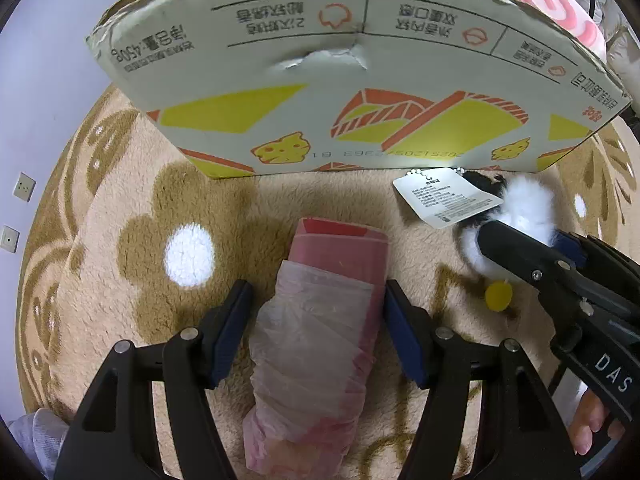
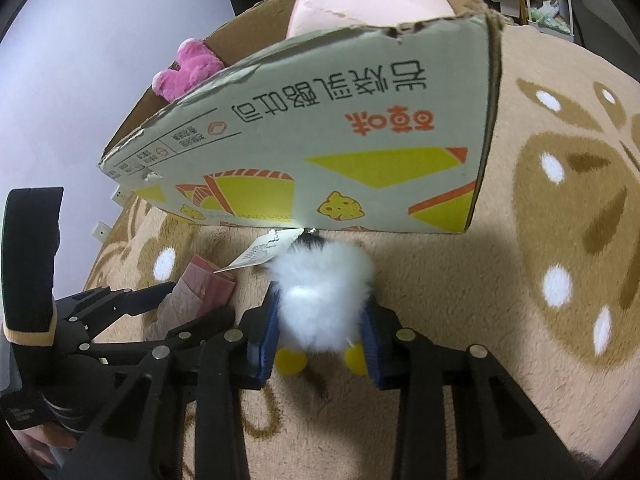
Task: Organize soft objects
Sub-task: 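Grasp the pink tissue pack with left tool while right tool grasps the white penguin plush, then lift both held items over the box and open both tools to drop them inside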
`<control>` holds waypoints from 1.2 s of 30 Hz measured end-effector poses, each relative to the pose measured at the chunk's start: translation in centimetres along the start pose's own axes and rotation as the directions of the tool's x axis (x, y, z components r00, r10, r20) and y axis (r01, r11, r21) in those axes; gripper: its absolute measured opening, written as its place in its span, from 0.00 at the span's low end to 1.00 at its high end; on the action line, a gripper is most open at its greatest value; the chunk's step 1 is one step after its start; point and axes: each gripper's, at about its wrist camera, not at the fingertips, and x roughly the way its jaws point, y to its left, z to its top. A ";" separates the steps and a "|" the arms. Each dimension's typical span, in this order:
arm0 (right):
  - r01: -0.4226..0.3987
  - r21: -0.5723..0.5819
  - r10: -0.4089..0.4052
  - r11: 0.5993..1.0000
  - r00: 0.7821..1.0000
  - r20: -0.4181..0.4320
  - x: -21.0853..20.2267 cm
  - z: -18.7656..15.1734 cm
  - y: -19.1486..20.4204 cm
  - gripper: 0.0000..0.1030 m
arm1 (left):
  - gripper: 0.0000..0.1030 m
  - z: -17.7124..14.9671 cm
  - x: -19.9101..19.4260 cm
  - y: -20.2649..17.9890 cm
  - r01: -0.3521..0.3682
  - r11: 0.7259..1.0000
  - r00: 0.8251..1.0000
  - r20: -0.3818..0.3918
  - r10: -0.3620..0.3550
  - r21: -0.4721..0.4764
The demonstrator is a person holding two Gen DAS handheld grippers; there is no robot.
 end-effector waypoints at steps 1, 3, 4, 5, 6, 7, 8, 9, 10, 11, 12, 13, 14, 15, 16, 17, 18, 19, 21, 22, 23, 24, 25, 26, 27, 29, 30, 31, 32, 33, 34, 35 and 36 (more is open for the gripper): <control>0.001 0.000 -0.001 1.000 1.000 0.001 0.0 0.0 0.0 0.35 | 0.62 -0.1 0.0 0.2 0.000 1.000 1.000 0.002 0.000 0.000; 0.003 -0.002 -0.003 1.000 1.000 0.004 -0.1 0.0 0.0 0.33 | 0.59 -0.3 0.0 0.3 0.000 1.000 1.000 0.006 0.000 0.002; 0.000 -0.001 0.000 1.000 1.000 0.003 -0.1 0.0 0.0 0.31 | 0.57 -0.3 0.0 0.3 0.000 1.000 1.000 0.008 0.000 0.001; 0.000 -0.002 0.000 1.000 1.000 0.005 -0.2 0.0 0.1 0.29 | 0.53 -0.2 0.3 0.8 0.000 1.000 1.000 0.011 0.000 0.001; 0.000 -0.004 0.000 1.000 1.000 0.007 -0.3 0.0 0.1 0.28 | 0.50 -0.1 0.3 0.9 -0.001 1.000 1.000 0.011 0.001 -0.007; 0.002 -0.010 -0.002 1.000 1.000 0.007 -0.3 0.0 0.2 0.27 | 0.43 -0.1 0.2 1.2 0.002 1.000 1.000 0.010 -0.002 -0.023; 0.007 -0.018 -0.007 1.000 1.000 0.010 -0.4 0.0 0.3 0.27 | 0.42 -0.1 0.1 1.7 0.005 0.999 1.000 0.013 -0.005 -0.050; 0.012 -0.027 -0.012 1.000 1.000 0.014 -0.7 0.0 0.3 0.27 | 0.42 -0.1 0.0 2.2 0.000 0.997 1.000 0.017 0.002 -0.076; 0.017 -0.034 -0.016 0.999 1.000 0.017 -0.7 0.0 0.4 0.26 | 0.42 0.0 0.0 2.6 0.004 0.996 1.000 0.019 -0.002 -0.089; 0.020 -0.042 -0.020 0.999 1.000 0.021 -0.7 0.0 0.6 0.26 | 0.42 0.0 -0.1 3.0 0.021 0.994 1.000 0.023 -0.019 -0.107; 0.025 -0.051 -0.023 0.998 0.999 0.030 -0.9 -0.1 0.9 0.26 | 0.41 0.0 -0.3 3.3 0.029 0.993 0.999 0.027 -0.026 -0.119; 0.024 -0.058 -0.022 0.998 0.999 0.037 -1.0 -0.1 1.0 0.26 | 0.41 -0.1 -0.4 3.4 0.029 0.992 0.999 0.032 -0.025 -0.124; 0.022 -0.062 -0.020 0.998 0.999 0.045 -1.1 -0.1 1.1 0.25 | 0.41 -0.1 -0.6 3.5 0.022 0.992 0.999 0.038 -0.017 -0.122; 0.019 -0.067 -0.015 0.998 0.998 0.057 -1.4 -0.1 1.4 0.25 | 0.41 -0.1 -0.8 3.8 0.012 0.993 0.999 0.048 -0.006 -0.118; 0.016 -0.069 -0.012 0.997 0.998 0.062 -1.5 -0.1 1.5 0.25 | 0.41 -0.1 -1.1 3.9 -0.002 0.993 0.998 0.060 0.009 -0.114; 0.014 -0.073 -0.009 0.997 0.997 0.072 -1.8 -0.1 1.6 0.25 | 0.41 -0.1 -1.6 4.0 -0.010 0.993 0.997 0.075 0.019 -0.114; 0.015 -0.077 -0.008 0.997 0.996 0.085 -2.2 -0.1 1.7 0.25 | 0.41 -0.1 -2.0 4.2 -0.012 0.993 0.996 0.091 0.023 -0.119; 0.012 -0.077 -0.004 0.997 0.996 0.093 -2.5 0.0 1.7 0.25 | 0.41 -0.1 -2.5 4.7 -0.016 0.991 0.993 0.110 0.031 -0.136; 0.000 -0.070 0.007 0.998 0.994 0.106 -3.0 0.1 1.7 0.25 | 0.41 -0.1 -3.1 5.3 -0.027 0.986 0.990 0.132 0.049 -0.163; -0.003 -0.070 0.011 0.998 0.993 0.115 -3.3 0.1 1.7 0.25 | 0.40 -0.1 -3.4 5.6 -0.031 0.983 0.988 0.144 0.057 -0.179; -0.002 -0.072 0.011 0.997 0.993 0.122 -3.5 0.1 1.8 0.25 | 0.40 -0.1 -3.7 6.2 -0.029 0.979 0.986 0.158 0.062 -0.200; 0.005 -0.072 0.005 0.997 0.991 0.134 -3.9 0.1 1.8 0.25 | 0.40 0.0 -3.9 6.4 -0.024 0.976 0.984 0.169 0.062 -0.218; 0.003 -0.073 0.007 0.997 0.990 0.140 -4.1 0.1 1.9 0.25 | 0.40 0.0 -4.2 7.0 -0.012 0.971 0.981 0.183 0.058 -0.240; 0.000 -0.072 0.010 0.997 0.989 0.146 -4.4 0.1 1.9 0.25 | 0.39 -0.1 -4.5 7.4 -0.002 0.968 0.980 0.192 0.053 -0.252; 0.000 -0.072 0.012 0.997 0.988 0.155 -4.7 0.1 2.0 0.25 | 0.39 -0.1 -4.7 7.7 0.006 0.965 0.979 0.200 0.048 -0.262; 0.004 -0.078 0.010 0.997 0.984 0.176 -5.5 -0.1 2.3 0.25 | 0.39 0.1 -5.3 8.1 0.012 0.961 0.975 0.217 0.050 -0.276; 0.006 -0.081 0.010 0.997 0.981 0.193 -6.1 -0.1 2.4 0.25 | 0.39 0.1 -5.5 8.1 0.009 0.961 0.973 0.225 0.056 -0.276; 0.004 -0.082 0.012 0.997 0.979 0.202 -6.5 0.0 2.4 0.25 | 0.37 0.0 -5.7 8.1 0.004 0.962 0.970 0.234 0.063 -0.273; 0.002 -0.082 0.015 0.997 0.977 0.214 -6.9 0.0 2.5 0.25 | 0.31 0.0 -6.0 8.1 -0.001 0.962 0.966 0.250 0.071 -0.271; 0.004 -0.081 0.015 0.997 0.973 0.229 -7.4 0.1 2.6 0.25 | 0.25 0.0 -6.3 8.2 -0.001 0.963 0.961 0.267 0.076 -0.270; 0.004 -0.081 0.015 0.997 0.972 0.236 -7.7 0.2 2.8 0.25 | 0.17 0.0 -6.7 8.0 0.000 0.963 0.957 0.281 0.078 -0.268; 0.005 -0.081 0.016 0.997 0.970 0.244 -8.0 0.2 2.9 0.25 | 0.16 0.0 -7.1 8.0 0.006 0.964 0.953 0.295 0.075 -0.265; 0.004 -0.081 0.017 0.997 0.966 0.258 -8.4 0.2 3.0 0.25 | 0.16 0.1 -7.3 8.2 0.016 0.964 0.950 0.305 0.067 -0.264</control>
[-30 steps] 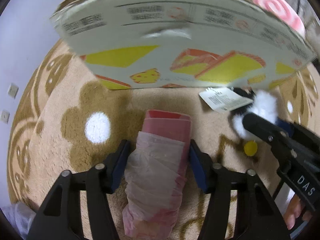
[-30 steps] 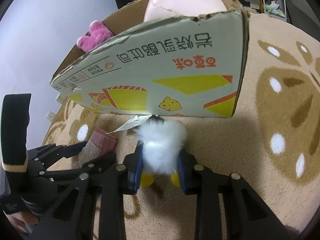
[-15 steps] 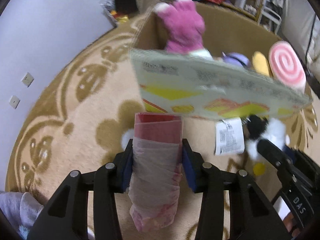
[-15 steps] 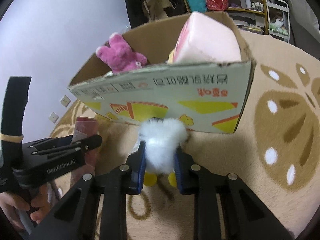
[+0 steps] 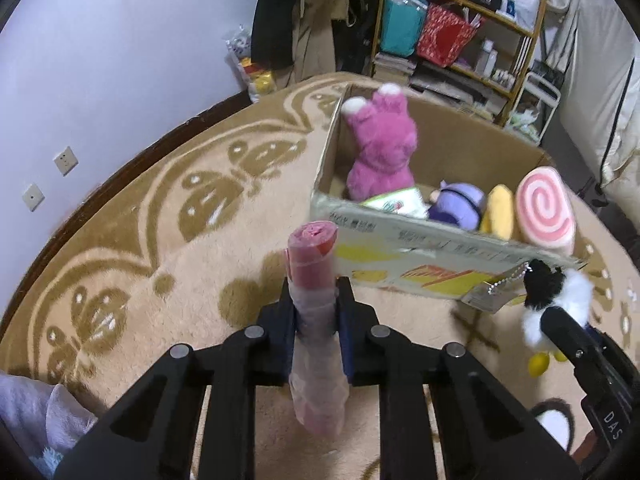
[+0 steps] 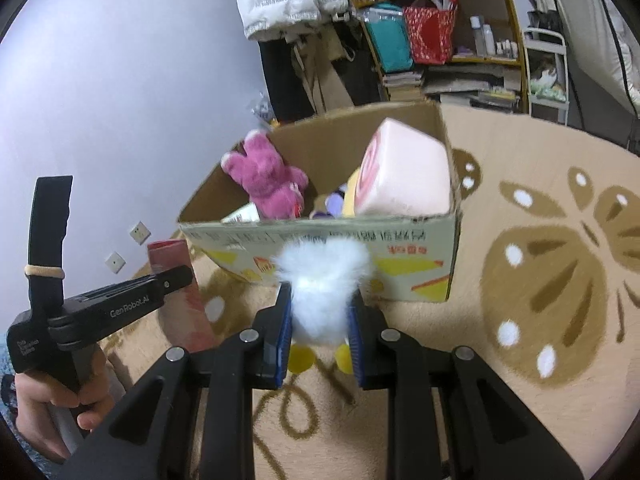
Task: Organize soft objects
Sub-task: 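Lift both held items over the box and open both tools to drop them inside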
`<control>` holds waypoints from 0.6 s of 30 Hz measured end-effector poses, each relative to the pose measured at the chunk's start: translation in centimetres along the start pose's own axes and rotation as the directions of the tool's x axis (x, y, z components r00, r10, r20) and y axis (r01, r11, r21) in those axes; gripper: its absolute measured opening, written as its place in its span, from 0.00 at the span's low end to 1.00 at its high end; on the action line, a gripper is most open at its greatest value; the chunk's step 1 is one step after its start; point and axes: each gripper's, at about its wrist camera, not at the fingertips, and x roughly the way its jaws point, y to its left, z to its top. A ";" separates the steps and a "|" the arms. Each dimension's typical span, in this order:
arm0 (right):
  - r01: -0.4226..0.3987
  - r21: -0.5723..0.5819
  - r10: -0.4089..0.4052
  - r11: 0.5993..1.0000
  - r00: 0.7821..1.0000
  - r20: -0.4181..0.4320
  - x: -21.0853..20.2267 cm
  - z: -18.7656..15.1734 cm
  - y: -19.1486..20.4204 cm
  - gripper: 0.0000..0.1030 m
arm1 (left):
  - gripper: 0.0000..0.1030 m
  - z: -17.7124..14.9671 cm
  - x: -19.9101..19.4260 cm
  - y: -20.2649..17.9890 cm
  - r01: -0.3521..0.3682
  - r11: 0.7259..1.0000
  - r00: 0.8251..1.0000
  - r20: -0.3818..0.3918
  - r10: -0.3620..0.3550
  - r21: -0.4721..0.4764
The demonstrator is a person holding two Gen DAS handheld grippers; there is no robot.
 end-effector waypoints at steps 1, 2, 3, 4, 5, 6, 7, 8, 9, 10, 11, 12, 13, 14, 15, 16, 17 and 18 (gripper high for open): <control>-0.003 -0.001 0.003 1.000 1.000 0.006 -0.2 0.1 0.1 0.25 | 0.15 0.1 -0.2 0.1 0.013 1.000 1.000 0.007 -0.013 -0.005; -0.001 -0.003 0.001 1.000 1.000 0.011 -0.3 0.2 0.2 0.25 | 0.15 0.1 -0.5 0.0 0.027 1.000 1.000 0.012 -0.027 -0.006; 0.001 -0.007 -0.001 1.000 1.000 0.013 -0.3 0.2 0.3 0.25 | 0.14 0.2 -0.7 0.2 0.038 0.999 0.999 0.020 -0.038 -0.003; 0.005 -0.011 -0.005 1.000 1.000 0.011 -0.4 0.2 0.3 0.25 | 0.14 0.1 -0.7 -0.3 0.040 0.999 0.999 0.020 -0.040 0.000; 0.008 -0.011 -0.007 1.000 1.000 0.011 -0.3 0.1 0.3 0.25 | 0.14 0.1 -0.4 -0.1 0.048 0.999 0.999 0.013 -0.048 0.002; 0.006 -0.006 -0.006 1.000 1.000 0.011 -0.3 0.1 0.2 0.25 | 0.14 0.0 -0.6 -0.4 0.053 0.999 0.999 0.009 -0.053 -0.003; 0.005 -0.004 -0.005 1.000 1.000 0.011 -0.4 0.1 0.2 0.25 | 0.14 -0.1 -0.5 -0.3 0.061 0.998 0.998 0.004 -0.061 -0.012; 0.005 -0.002 -0.005 1.000 1.000 0.015 -0.6 0.1 0.2 0.25 | 0.14 -0.2 -0.4 -0.2 0.066 0.998 0.998 -0.001 -0.066 -0.022; 0.006 -0.002 -0.006 1.000 1.000 0.021 -0.8 0.1 0.2 0.25 | 0.14 -0.2 -0.5 -0.3 0.069 0.997 0.998 -0.001 -0.069 -0.026; 0.005 -0.001 -0.005 1.000 1.000 0.028 -0.9 0.2 0.2 0.25 | 0.14 -0.2 -0.7 -0.3 0.069 0.997 0.998 0.005 -0.068 -0.025; 0.005 -0.002 -0.005 1.000 0.999 0.033 -1.0 0.3 0.2 0.25 | 0.14 -0.1 -1.0 -0.3 0.065 0.998 0.998 0.014 -0.065 -0.022; 0.004 -0.002 -0.003 1.000 0.999 0.047 -1.4 0.3 0.2 0.25 | 0.14 0.0 -1.4 -0.3 0.061 0.998 0.998 0.028 -0.060 -0.018; 0.003 -0.003 -0.003 1.000 0.998 0.056 -1.7 0.4 0.2 0.25 | 0.14 0.1 -1.9 -0.3 0.058 0.998 0.997 0.046 -0.057 -0.014; 0.002 -0.002 -0.002 1.000 0.998 0.066 -1.9 0.5 0.2 0.25 | 0.14 0.2 -2.5 -0.3 0.053 0.999 0.996 0.067 -0.053 -0.008; -0.001 -0.002 0.001 1.000 0.997 0.079 -2.2 0.7 0.3 0.25 | 0.14 0.3 -3.0 -0.3 0.048 0.999 0.995 0.086 -0.047 -0.003; -0.003 -0.002 0.003 1.000 0.996 0.085 -2.4 0.9 0.3 0.25 | 0.14 0.5 -3.8 -0.2 0.038 0.999 0.993 0.115 -0.038 0.002; -0.010 -0.004 0.011 1.000 0.996 0.094 -2.6 1.1 0.4 0.25 | 0.14 0.6 -4.3 -0.3 0.034 0.999 0.991 0.133 -0.035 0.005; -0.024 -0.007 0.024 1.000 0.994 0.104 -3.0 1.4 0.5 0.25 | 0.14 0.8 -4.9 -0.2 0.032 0.999 0.988 0.153 -0.033 0.006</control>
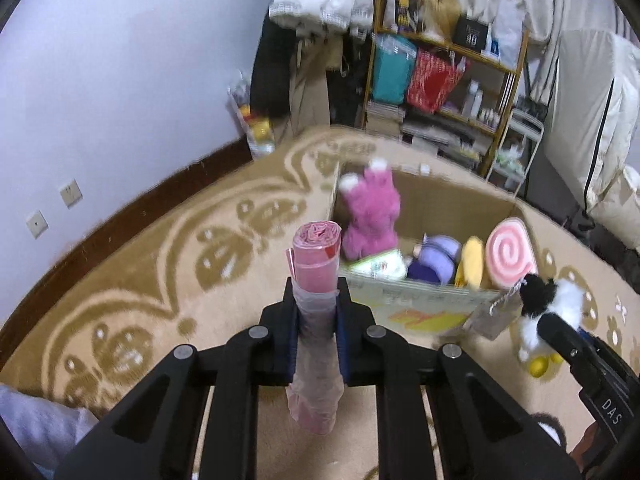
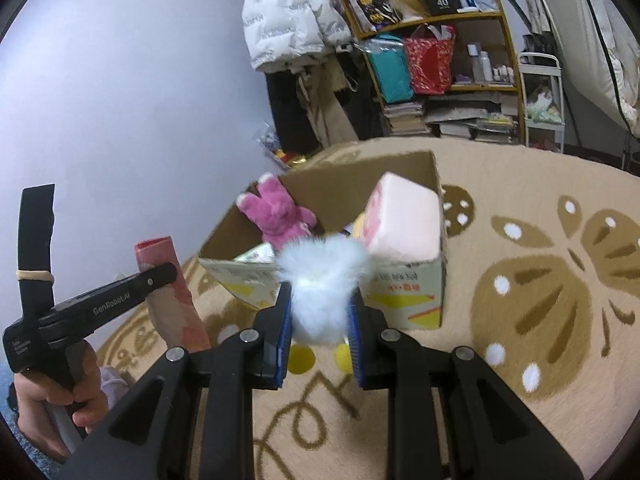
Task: Organize soft objects
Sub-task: 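Lift both held items over the box and open both tools to drop them inside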
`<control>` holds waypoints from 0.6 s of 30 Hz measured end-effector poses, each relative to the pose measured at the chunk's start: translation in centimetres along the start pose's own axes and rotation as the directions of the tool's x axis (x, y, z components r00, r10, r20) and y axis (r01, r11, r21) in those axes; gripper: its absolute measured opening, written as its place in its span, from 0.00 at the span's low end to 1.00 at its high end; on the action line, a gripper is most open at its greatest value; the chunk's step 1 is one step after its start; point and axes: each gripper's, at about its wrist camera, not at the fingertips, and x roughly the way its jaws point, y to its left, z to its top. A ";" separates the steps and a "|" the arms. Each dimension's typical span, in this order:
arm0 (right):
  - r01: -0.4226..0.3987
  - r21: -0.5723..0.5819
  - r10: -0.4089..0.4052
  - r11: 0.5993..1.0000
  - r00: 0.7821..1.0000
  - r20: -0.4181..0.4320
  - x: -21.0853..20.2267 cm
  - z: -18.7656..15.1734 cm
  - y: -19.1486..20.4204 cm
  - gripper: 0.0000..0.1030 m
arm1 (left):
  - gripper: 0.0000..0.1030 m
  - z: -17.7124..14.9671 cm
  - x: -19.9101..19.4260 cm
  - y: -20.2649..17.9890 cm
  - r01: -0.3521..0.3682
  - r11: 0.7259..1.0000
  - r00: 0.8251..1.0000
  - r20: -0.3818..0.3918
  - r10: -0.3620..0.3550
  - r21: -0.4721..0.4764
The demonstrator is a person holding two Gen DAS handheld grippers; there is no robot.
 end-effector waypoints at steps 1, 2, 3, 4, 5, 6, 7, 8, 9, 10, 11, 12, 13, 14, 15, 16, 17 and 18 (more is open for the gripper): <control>-0.002 -0.003 0.002 1.000 1.000 0.012 -0.2 0.2 0.1 0.25 | 0.14 0.3 -0.6 0.1 0.000 1.000 1.000 0.025 0.000 -0.001; -0.005 -0.011 0.006 1.000 1.000 0.024 -0.4 0.5 0.3 0.25 | 0.14 0.6 -1.2 0.2 0.004 1.000 0.999 0.054 -0.004 -0.003; -0.007 -0.017 0.008 1.000 0.999 0.032 -0.6 0.7 0.5 0.25 | 0.14 0.9 -1.7 0.3 0.009 1.000 0.997 0.076 -0.008 -0.005; -0.007 -0.020 0.008 1.000 0.999 0.041 -0.7 0.9 0.6 0.25 | 0.14 1.2 -2.2 0.4 0.016 1.000 0.995 0.099 -0.016 -0.007; -0.010 -0.025 0.011 1.000 0.999 0.052 -1.0 1.1 0.7 0.25 | 0.14 1.6 -2.7 0.5 0.028 1.000 0.993 0.119 -0.027 -0.009; -0.014 -0.029 0.015 0.999 0.998 0.060 -1.2 1.4 0.9 0.25 | 0.14 1.9 -3.1 0.5 0.039 0.999 0.990 0.133 -0.038 -0.010; -0.014 -0.036 0.016 0.999 0.997 0.074 -1.4 1.7 1.2 0.25 | 0.14 2.2 -3.6 0.3 0.047 0.999 0.987 0.151 -0.045 -0.007; -0.014 -0.040 0.017 0.999 0.997 0.079 -1.5 1.9 1.3 0.25 | 0.14 2.6 -4.0 0.1 0.042 0.999 0.984 0.175 -0.042 0.003; -0.016 -0.047 0.020 0.999 0.996 0.085 -1.6 2.2 1.5 0.25 | 0.14 2.9 -4.3 -0.1 0.037 0.999 0.982 0.185 -0.038 0.010; -0.016 -0.051 0.021 0.999 0.996 0.091 -1.7 2.5 1.6 0.25 | 0.14 3.2 -4.4 -0.3 0.030 0.999 0.979 0.199 -0.034 0.023; -0.019 -0.057 0.024 0.998 0.995 0.099 -1.8 2.8 1.7 0.25 | 0.14 3.6 -4.6 -0.6 0.025 0.999 0.976 0.214 -0.032 0.035; -0.023 -0.060 0.029 0.998 0.994 0.104 -1.8 3.2 1.9 0.25 | 0.14 3.9 -4.8 -0.8 0.024 0.999 0.973 0.227 -0.033 0.043; -0.024 -0.062 0.031 0.998 0.994 0.109 -1.9 3.4 2.0 0.25 | 0.14 4.2 -4.9 -0.9 0.025 0.998 0.970 0.238 -0.037 0.051; -0.025 -0.066 0.033 0.997 0.993 0.114 -1.9 3.7 2.1 0.25 | 0.14 4.6 -5.0 -1.1 0.028 0.998 0.968 0.247 -0.042 0.058; -0.027 -0.073 0.035 0.997 0.992 0.119 -1.8 4.0 2.3 0.25 | 0.14 4.9 -5.0 -1.3 0.030 0.998 0.966 0.253 -0.045 0.063; -0.026 -0.077 0.035 0.997 0.992 0.122 -1.8 4.1 2.3 0.25 | 0.14 5.4 -4.9 -1.6 0.030 0.997 0.965 0.258 -0.048 0.072; -0.026 -0.084 0.036 0.996 0.991 0.126 -1.7 4.4 2.5 0.25 | 0.14 5.8 -4.9 -1.8 0.030 0.996 0.964 0.263 -0.050 0.079; -0.028 -0.087 0.039 0.996 0.991 0.128 -1.6 4.6 2.5 0.25 | 0.14 6.1 -4.8 -2.0 0.029 0.996 0.962 0.268 -0.052 0.088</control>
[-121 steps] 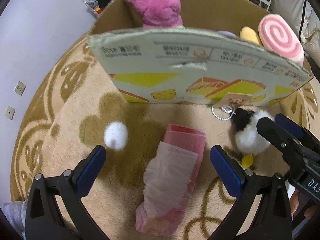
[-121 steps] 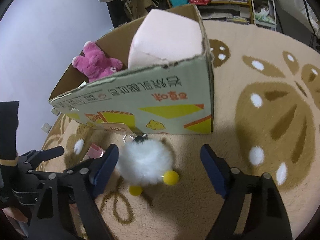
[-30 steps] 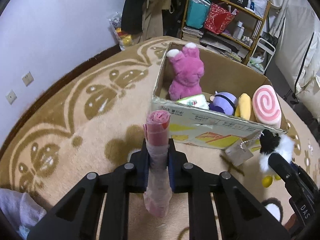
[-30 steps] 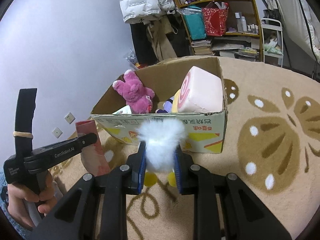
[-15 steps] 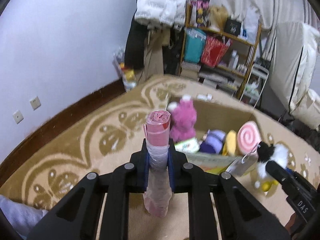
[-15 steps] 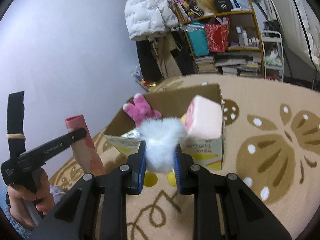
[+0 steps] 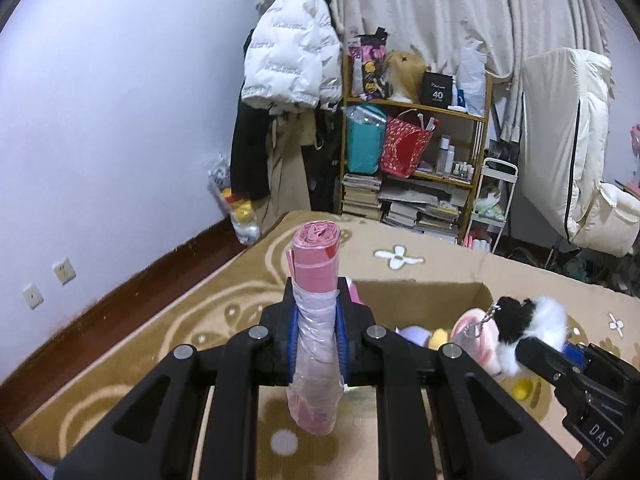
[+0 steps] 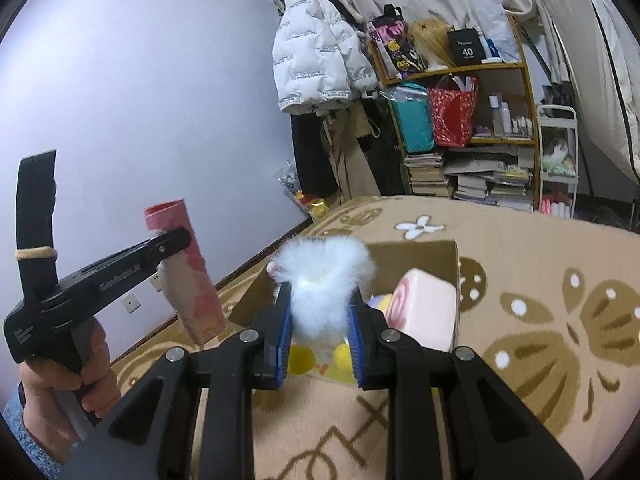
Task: Organize soft objects
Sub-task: 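Lift both held items over the box and open both tools to drop them inside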
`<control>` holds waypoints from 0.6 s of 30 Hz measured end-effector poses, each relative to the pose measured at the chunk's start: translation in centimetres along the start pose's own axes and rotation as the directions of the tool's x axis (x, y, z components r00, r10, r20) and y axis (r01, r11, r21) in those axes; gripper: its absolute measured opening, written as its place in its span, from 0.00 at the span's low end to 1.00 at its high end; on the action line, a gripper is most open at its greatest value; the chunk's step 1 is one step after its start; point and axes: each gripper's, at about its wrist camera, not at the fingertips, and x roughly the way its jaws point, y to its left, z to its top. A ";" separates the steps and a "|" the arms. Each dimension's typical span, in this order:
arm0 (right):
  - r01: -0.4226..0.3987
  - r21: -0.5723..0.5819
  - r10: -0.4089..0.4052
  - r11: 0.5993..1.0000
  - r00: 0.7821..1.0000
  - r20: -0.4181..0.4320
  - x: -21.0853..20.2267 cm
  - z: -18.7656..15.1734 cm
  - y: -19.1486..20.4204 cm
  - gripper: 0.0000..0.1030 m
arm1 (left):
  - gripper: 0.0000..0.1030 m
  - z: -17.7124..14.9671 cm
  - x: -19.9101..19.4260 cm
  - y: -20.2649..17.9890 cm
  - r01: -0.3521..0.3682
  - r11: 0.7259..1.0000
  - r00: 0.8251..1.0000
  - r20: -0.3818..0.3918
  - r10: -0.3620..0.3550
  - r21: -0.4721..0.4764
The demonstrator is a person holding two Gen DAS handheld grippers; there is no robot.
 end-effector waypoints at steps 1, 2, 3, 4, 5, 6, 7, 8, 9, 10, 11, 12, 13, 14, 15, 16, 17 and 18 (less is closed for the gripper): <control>-0.001 -0.002 0.001 1.000 1.000 0.003 0.1 0.2 0.0 0.25 | 0.14 0.4 0.1 -0.2 0.001 1.000 1.000 0.007 -0.001 0.009; -0.003 -0.004 0.003 1.000 1.000 0.005 0.2 0.4 0.0 0.25 | 0.14 0.7 0.3 -0.4 0.003 1.000 1.000 0.016 -0.003 0.018; -0.006 -0.006 0.006 1.000 1.000 0.006 0.5 0.6 0.0 0.25 | 0.14 1.0 0.4 -0.6 0.005 1.000 1.000 0.024 -0.006 0.025; -0.005 -0.008 0.005 1.000 1.000 0.009 0.7 0.8 -0.1 0.25 | 0.14 1.4 0.5 -0.8 0.007 1.000 0.999 0.031 -0.008 0.031; -0.006 -0.008 0.006 1.000 1.000 0.011 0.8 0.9 -0.1 0.25 | 0.14 1.8 0.6 -0.9 0.010 0.999 0.999 0.037 -0.011 0.038; -0.008 -0.010 0.008 1.000 1.000 0.011 1.0 1.0 -0.1 0.25 | 0.14 2.1 0.8 -1.0 0.011 0.999 0.999 0.040 -0.013 0.043; -0.006 -0.012 0.006 1.000 1.000 0.012 1.3 1.1 -0.2 0.25 | 0.14 2.4 1.0 -1.1 0.014 0.999 0.999 0.043 -0.016 0.047; -0.006 -0.013 0.006 1.000 1.000 0.012 1.5 1.2 -0.3 0.25 | 0.14 2.7 1.3 -1.2 0.018 0.999 0.999 0.042 -0.020 0.051; -0.007 -0.016 0.008 1.000 1.000 0.010 1.8 1.3 -0.3 0.25 | 0.14 2.9 1.7 -1.2 0.024 0.998 0.999 0.040 -0.026 0.051; -0.007 -0.018 0.007 1.000 1.000 0.010 2.0 1.3 -0.5 0.25 | 0.14 3.1 2.0 -1.2 0.029 0.998 0.999 0.037 -0.031 0.048; -0.007 -0.020 0.007 1.000 1.000 0.009 2.3 1.2 -0.5 0.25 | 0.14 3.2 2.4 -1.0 0.040 0.998 0.999 0.028 -0.041 0.040; -0.006 -0.018 0.007 1.000 1.000 0.009 2.5 1.3 -0.7 0.25 | 0.14 3.3 2.8 -0.9 0.059 0.998 0.998 0.014 -0.060 0.027; -0.008 -0.015 0.008 1.000 1.000 0.009 2.8 1.3 -0.8 0.25 | 0.14 3.4 3.2 -0.6 0.087 0.996 0.996 -0.001 -0.087 0.007; -0.009 -0.011 0.009 1.000 1.000 0.002 3.2 1.2 -1.0 0.25 | 0.14 3.4 3.7 -0.4 0.097 0.995 0.995 -0.012 -0.097 -0.014; -0.008 -0.008 0.008 1.000 1.000 -0.005 3.6 1.1 -1.1 0.25 | 0.14 3.2 4.0 -0.2 0.089 0.996 0.996 -0.019 -0.089 -0.021; -0.007 -0.003 0.007 1.000 1.000 -0.008 3.8 1.1 -1.2 0.25 | 0.14 3.1 4.4 -0.2 0.075 0.997 0.997 -0.025 -0.076 -0.017; -0.010 0.000 0.010 1.000 1.000 -0.012 4.1 1.0 -1.4 0.25 | 0.14 3.0 4.9 -0.3 0.067 0.998 0.997 -0.033 -0.067 -0.011; -0.014 0.002 0.014 1.000 1.000 -0.018 4.4 0.9 -1.5 0.25 | 0.14 2.9 5.3 -0.3 0.066 0.998 0.997 -0.037 -0.067 -0.011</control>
